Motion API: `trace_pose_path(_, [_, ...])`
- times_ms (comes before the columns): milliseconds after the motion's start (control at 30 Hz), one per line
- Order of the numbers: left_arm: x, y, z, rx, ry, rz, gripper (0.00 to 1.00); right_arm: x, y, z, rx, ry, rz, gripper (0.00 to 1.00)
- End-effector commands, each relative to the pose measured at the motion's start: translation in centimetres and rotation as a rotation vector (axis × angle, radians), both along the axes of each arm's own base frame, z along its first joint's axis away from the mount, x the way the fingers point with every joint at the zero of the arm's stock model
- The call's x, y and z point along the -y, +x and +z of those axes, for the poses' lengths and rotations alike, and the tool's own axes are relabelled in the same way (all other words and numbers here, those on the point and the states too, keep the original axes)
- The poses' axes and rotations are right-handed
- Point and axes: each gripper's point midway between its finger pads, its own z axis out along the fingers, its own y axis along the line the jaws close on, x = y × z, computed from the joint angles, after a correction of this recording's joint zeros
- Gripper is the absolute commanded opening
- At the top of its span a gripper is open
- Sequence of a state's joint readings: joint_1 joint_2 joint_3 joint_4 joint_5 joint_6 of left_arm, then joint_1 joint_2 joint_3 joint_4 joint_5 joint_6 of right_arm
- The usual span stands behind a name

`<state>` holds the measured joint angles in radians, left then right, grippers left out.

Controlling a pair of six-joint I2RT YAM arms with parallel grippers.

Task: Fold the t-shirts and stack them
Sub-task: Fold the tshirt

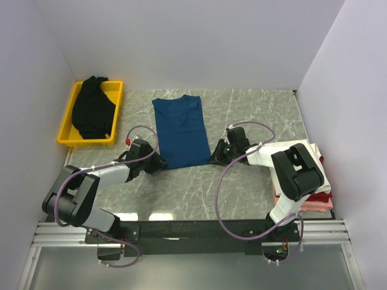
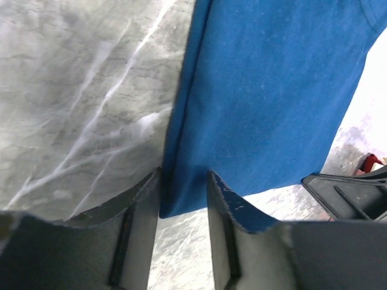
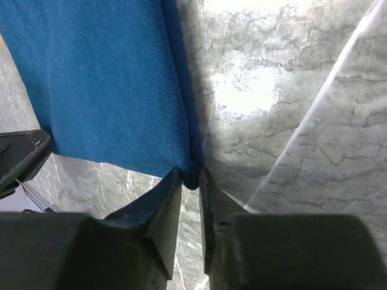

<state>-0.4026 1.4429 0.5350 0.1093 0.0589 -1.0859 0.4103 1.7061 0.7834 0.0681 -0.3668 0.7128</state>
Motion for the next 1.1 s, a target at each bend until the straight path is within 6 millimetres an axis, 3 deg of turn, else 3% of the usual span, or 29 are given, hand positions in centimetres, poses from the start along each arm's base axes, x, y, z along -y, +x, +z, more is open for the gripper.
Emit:
trace_pose_path(0, [0.0, -0.8, -1.5, -0.037, 0.032, -0.003, 0.41, 0.0, -0.5, -1.2, -0.015, -0.018, 0.008, 0.24])
trace_pose_path(67, [0.1, -0.9, -1.6, -0.046, 0.035, 0.002, 0.35, -0.1, -0.5, -1.1, -0.015, -0.01, 0.009, 0.15])
trace_pose_path(267, [0.4, -1.3, -1.4, -0.055, 0.049, -0.005, 0.16, -0.4, -0.6, 0.1, 0.006, 0.022, 0.023, 0.01])
trace_pose_path(467, [0.4, -1.9, 0.4, -0.025, 0.044, -0.01, 0.01, -0.1, -2.5, 1.5, 0.028, 0.049, 0.042, 0.0])
trace_pose_path(667, [0.4, -4.9, 1.6, -0.03, 0.037, -0.044, 0.01, 0.7, -5.9, 2.6, 0.055, 0.077, 0.062, 0.0])
trace_pose_path(833, [0.8, -8.7, 2.2, -0.01, 0.023, -0.091, 0.01, 1.3, -10.1, 3.5, 0.085, 0.088, 0.082, 0.0])
trace_pose_path(867, [0.9, -9.1, 3.2, 0.026, 0.005, -0.091, 0.01, 1.0, -11.1, 3.7, 0.092, 0.092, 0.098, 0.0])
trace_pose_path(900, [1.0, -10.3, 3.0, 0.011, 0.011, -0.112, 0.01, 1.4, -12.5, 2.8, 0.073, 0.081, 0.106, 0.0])
trace_pose_path(933, [0.8, -11.1, 2.6, -0.001, 0.004, -0.107, 0.01, 1.4, -12.8, 3.8, 0.107, 0.102, 0.094, 0.0])
trace_pose_path(967, [0.9, -11.5, 3.6, 0.03, -0.023, -0.106, 0.01, 2.1, -14.2, 2.6, 0.076, 0.086, 0.092, 0.0])
trace_pose_path(1033, [0.8, -13.1, 3.1, 0.02, -0.029, -0.123, 0.01, 2.1, -15.4, 3.2, 0.099, 0.111, 0.094, 0.0])
trace_pose_path(1067, [0.9, -13.4, 3.8, 0.045, -0.054, -0.13, 0.01, 2.5, -16.0, 2.6, 0.095, 0.103, 0.087, 0.0])
